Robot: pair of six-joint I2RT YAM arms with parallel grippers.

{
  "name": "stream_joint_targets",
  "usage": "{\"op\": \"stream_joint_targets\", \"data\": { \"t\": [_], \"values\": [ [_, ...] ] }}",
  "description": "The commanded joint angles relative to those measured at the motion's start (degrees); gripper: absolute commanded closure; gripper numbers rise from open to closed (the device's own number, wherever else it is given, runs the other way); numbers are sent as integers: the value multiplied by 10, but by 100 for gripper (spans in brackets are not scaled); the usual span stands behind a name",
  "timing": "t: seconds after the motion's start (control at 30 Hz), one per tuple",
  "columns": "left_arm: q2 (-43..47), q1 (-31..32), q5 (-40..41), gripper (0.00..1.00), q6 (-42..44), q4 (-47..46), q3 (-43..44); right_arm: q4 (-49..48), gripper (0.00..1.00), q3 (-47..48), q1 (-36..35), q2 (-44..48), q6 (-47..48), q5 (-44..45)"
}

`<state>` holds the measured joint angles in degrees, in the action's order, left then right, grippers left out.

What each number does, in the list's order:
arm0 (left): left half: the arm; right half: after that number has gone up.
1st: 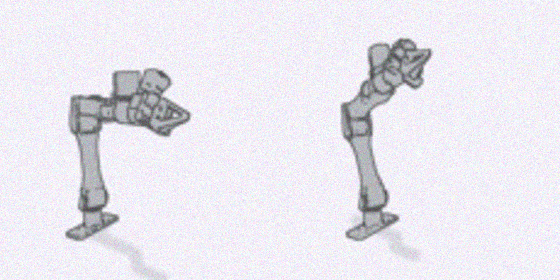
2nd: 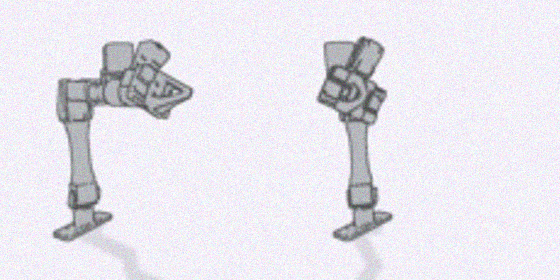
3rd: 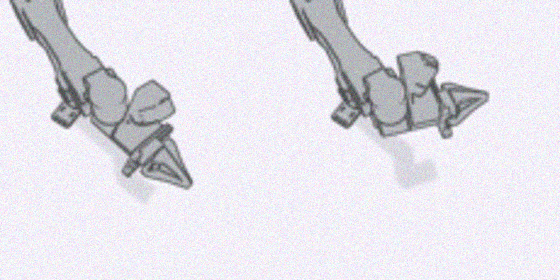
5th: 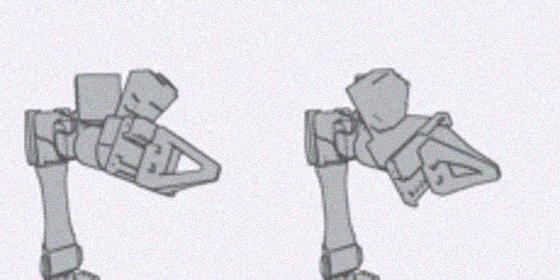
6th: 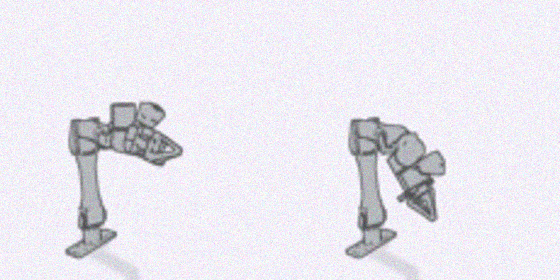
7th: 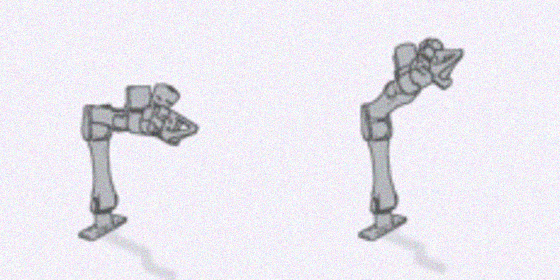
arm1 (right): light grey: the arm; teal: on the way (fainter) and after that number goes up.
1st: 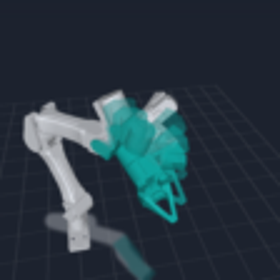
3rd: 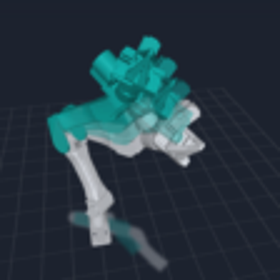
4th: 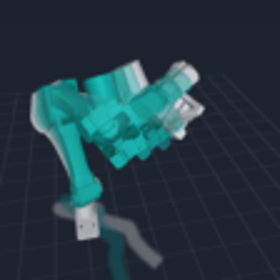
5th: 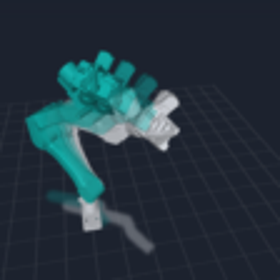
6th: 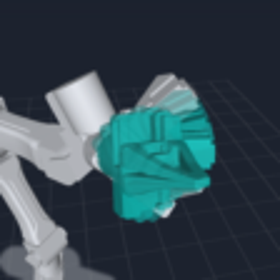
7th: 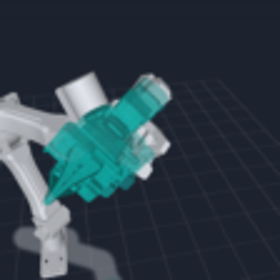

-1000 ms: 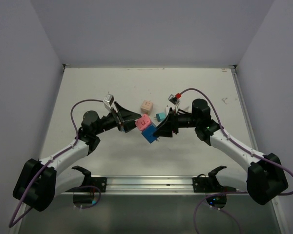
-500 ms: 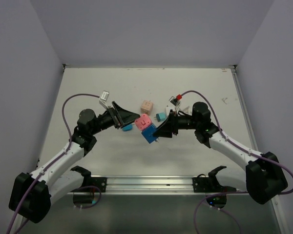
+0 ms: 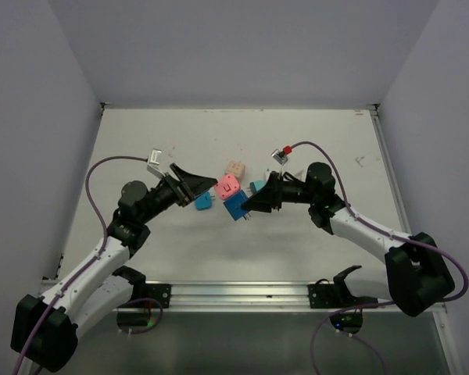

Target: Pull the plug off the socket

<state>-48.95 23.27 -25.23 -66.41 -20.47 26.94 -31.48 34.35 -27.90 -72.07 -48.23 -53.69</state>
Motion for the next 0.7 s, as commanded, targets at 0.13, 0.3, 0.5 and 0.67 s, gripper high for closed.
{"op": "stream_joint_targets", "data": {
  "t": [0.13, 0.3, 0.5, 0.67],
  "values": [
    [4, 17, 53, 6, -23, 36, -9, -118, 100, 24, -8, -23, -46, 14],
    [3, 34, 67, 7, -40, 2, -18, -176, 100, 34, -22, -51, -73, 20],
    [10, 43, 98, 13, -41, -44, -39, -284, 100, 27, -30, -90, -137, 26],
    [24, 45, 127, 18, -58, -81, -65, -300, 100, 28, -50, -105, -148, 34]
  ]
}}
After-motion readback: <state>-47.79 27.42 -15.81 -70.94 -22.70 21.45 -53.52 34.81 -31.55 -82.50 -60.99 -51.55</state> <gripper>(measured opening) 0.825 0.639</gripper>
